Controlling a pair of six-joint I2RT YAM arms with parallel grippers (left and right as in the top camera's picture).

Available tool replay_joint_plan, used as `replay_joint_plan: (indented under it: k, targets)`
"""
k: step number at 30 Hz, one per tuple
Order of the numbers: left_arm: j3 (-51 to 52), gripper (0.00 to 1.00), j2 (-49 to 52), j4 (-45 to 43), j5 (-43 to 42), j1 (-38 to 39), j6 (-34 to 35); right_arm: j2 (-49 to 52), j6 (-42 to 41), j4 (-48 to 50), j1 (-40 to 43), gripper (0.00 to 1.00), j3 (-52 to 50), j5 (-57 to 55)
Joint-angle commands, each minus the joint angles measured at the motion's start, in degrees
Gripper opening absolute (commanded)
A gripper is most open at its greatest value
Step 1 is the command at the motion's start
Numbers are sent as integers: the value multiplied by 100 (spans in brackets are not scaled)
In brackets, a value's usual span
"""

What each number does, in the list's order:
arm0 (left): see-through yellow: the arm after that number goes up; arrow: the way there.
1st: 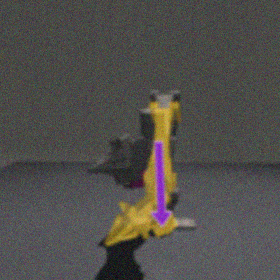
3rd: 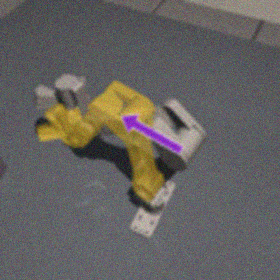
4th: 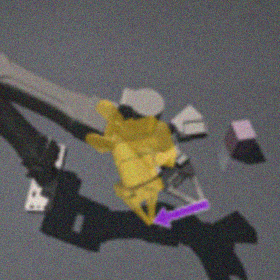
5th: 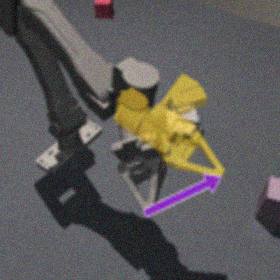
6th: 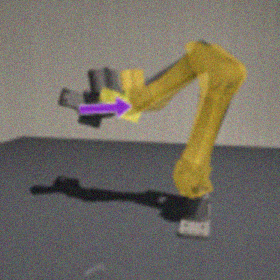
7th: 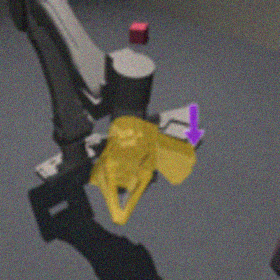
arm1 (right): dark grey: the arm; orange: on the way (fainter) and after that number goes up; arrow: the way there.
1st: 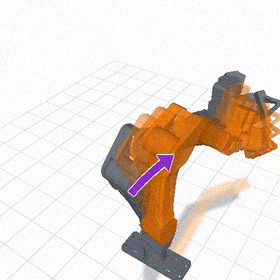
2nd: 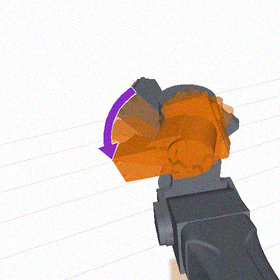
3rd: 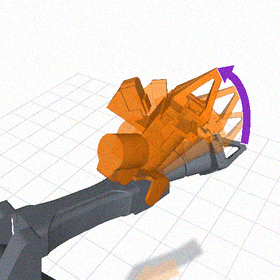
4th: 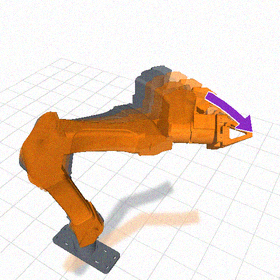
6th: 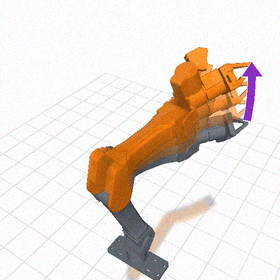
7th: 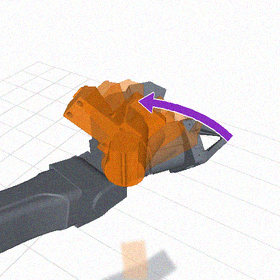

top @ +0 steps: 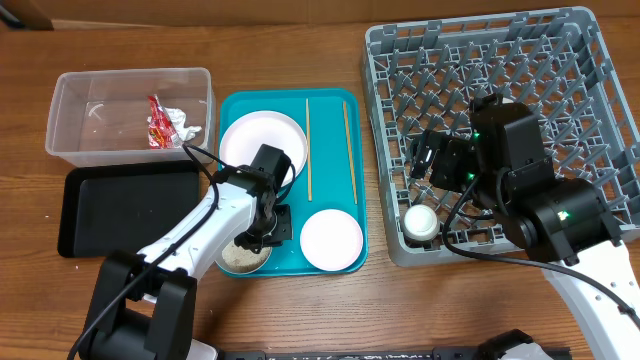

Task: Sort waste into correct bins and load items into the dishwasher
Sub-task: 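Tip the bowl over the black tray to pour out the rice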

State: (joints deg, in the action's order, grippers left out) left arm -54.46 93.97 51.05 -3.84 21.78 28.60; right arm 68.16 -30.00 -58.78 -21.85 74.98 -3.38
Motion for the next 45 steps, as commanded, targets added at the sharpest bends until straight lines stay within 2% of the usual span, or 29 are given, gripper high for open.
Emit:
replay_joint_plan:
  k: [1, 7, 11, 14, 20, 25, 29, 33, 36, 40, 45]
  targets:
    - [-131, 4, -131, 83, 103, 28, -13, 2, 2, 11, -22, 100, 85, -63]
    - [-492, 4, -352, 542, 105, 20, -380, 2, 2, 13, -22, 100, 83, -63]
    - [-1060, 4, -608, 970, -297, -243, -1019, 2, 2, 11, -22, 100, 83, -63]
    - [-1467, 4, -846, 1182, -1069, -767, -1482, 2, 2, 13, -22, 100, 85, -63]
    - [-1698, 4, -1082, 1141, -3029, -2531, -2286, 2, 2, 13, -22, 100, 85, -63]
    - [-1580, 4, -868, 1169, -4509, -4116, -3071, 2, 2, 13, -22, 100, 83, -63]
    - [-1497, 4, -426, 1196, -5587, -5088, -3659, 2, 2, 11, -22, 100, 85, -61]
    - [-1471, 4, 168, 1213, -6719, -5617, -4138, 2, 2, 11, -22, 100, 83, -63]
    - [-1467, 4, 546, 1508, -7337, -5805, -4763, 2, 2, 13, -22, 100, 85, -63]
    - [-1467, 4, 787, 1980, -7580, -6048, -5458, 2, 2, 13, -22, 100, 85, -63]
    - [-1467, 4, 793, 2181, -7820, -6404, -5770, 2, 2, 13, -22, 100, 83, -63]
